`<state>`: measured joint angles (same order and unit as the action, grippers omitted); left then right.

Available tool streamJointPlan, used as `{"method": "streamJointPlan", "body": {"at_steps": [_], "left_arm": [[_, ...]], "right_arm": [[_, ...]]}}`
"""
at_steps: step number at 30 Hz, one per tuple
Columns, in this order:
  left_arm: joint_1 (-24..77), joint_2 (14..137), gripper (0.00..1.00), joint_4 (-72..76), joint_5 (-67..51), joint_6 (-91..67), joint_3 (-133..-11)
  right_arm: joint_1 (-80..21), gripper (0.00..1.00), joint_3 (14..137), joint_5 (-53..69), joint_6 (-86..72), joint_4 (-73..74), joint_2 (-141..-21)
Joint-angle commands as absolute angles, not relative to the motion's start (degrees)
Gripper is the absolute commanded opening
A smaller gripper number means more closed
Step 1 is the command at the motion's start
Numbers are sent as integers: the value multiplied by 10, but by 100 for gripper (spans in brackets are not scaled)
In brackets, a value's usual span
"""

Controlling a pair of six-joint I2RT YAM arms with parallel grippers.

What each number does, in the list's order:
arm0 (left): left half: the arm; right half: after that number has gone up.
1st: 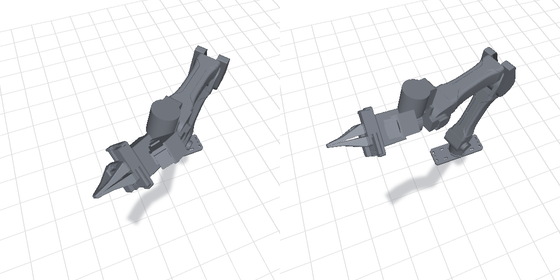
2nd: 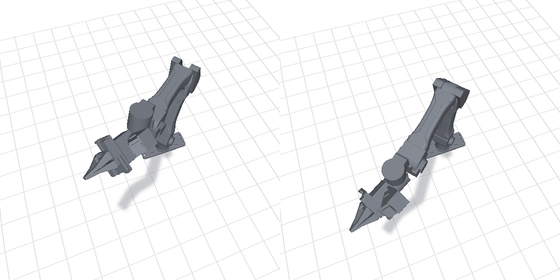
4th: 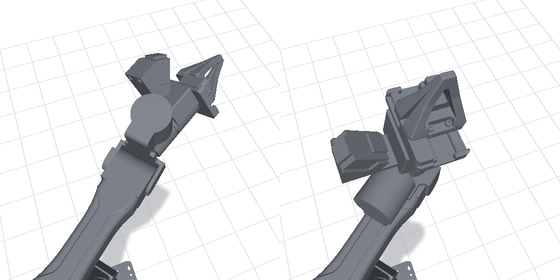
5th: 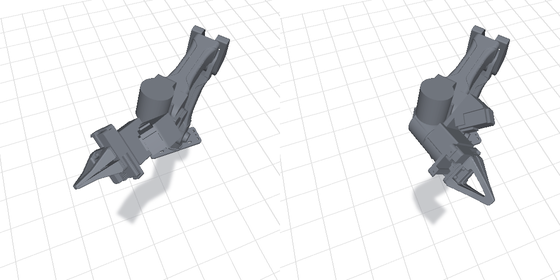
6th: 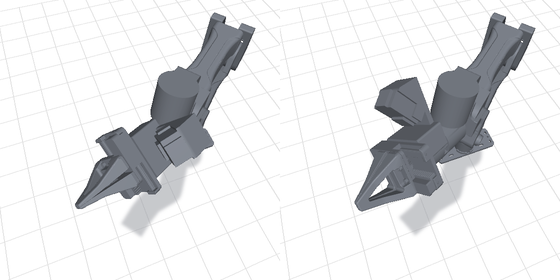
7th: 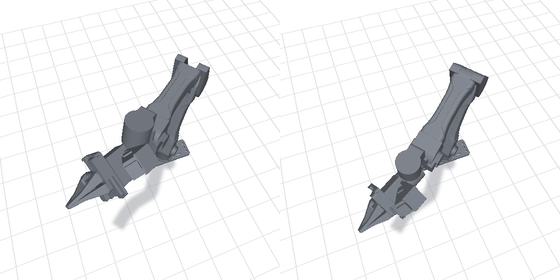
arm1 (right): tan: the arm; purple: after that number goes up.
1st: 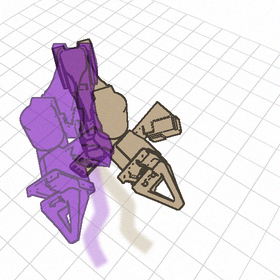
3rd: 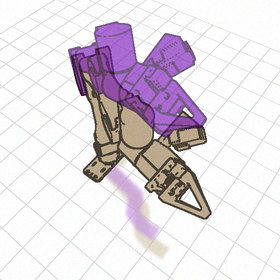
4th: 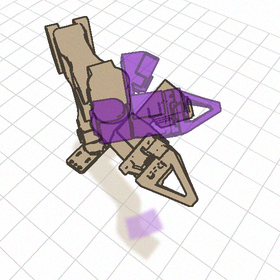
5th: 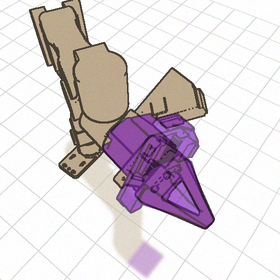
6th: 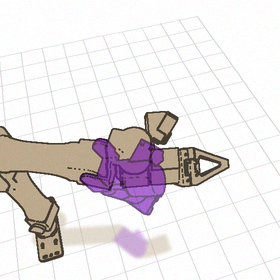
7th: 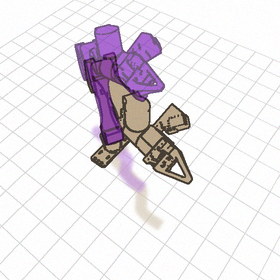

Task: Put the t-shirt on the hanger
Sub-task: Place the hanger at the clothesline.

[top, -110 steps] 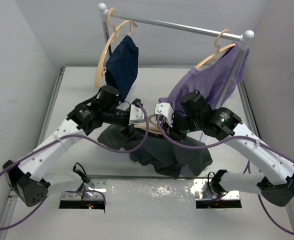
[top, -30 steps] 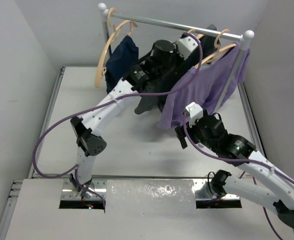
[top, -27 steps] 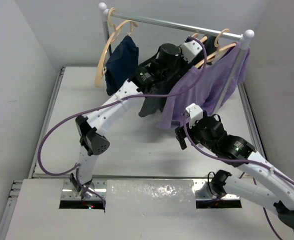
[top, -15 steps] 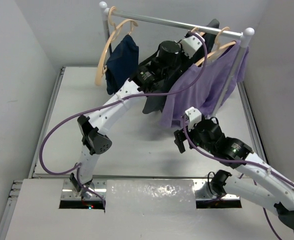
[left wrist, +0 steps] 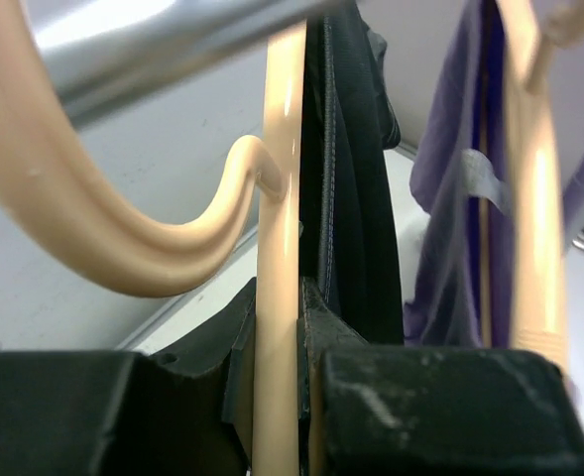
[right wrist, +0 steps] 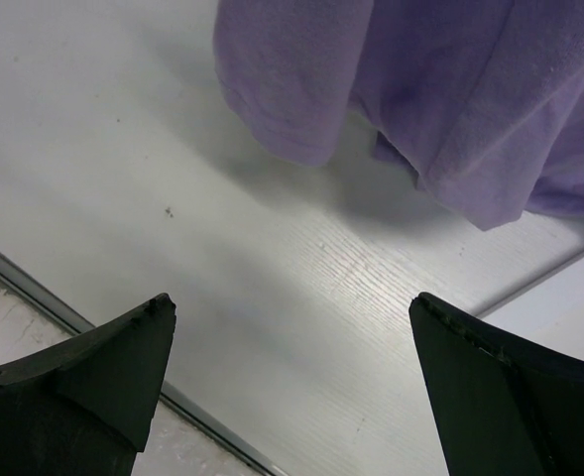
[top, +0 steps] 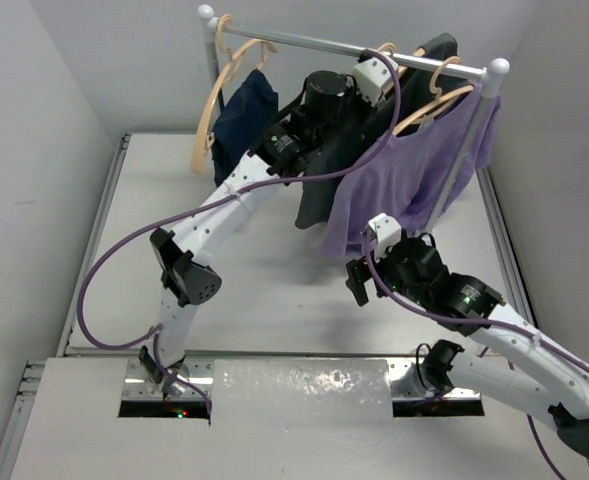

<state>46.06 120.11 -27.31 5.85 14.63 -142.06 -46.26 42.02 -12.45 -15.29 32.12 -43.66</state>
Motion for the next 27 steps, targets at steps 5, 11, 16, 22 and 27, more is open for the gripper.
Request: {"method": "streamJointPlan", "body": {"at_steps": [5, 11, 16, 22, 27], "left_arm": [[439, 1213, 0, -137, 71, 130, -1464], [439, 1225, 0, -130, 68, 156, -1443], [439, 1233, 0, -162, 82, 163, -1387], [440, 1194, 1, -199, 56, 147, -1346], [444, 1142, 41, -237, 10, 149, -1340]], "right_arm": [[-464, 98, 401, -107, -170, 297, -421], [-464, 98, 403, -110, -153, 294, -429], [-464, 98, 412, -101, -146, 297, -448], [-464, 99, 418, -101, -149, 311, -448], [-464, 99, 421, -116, -163, 318, -449]]}}
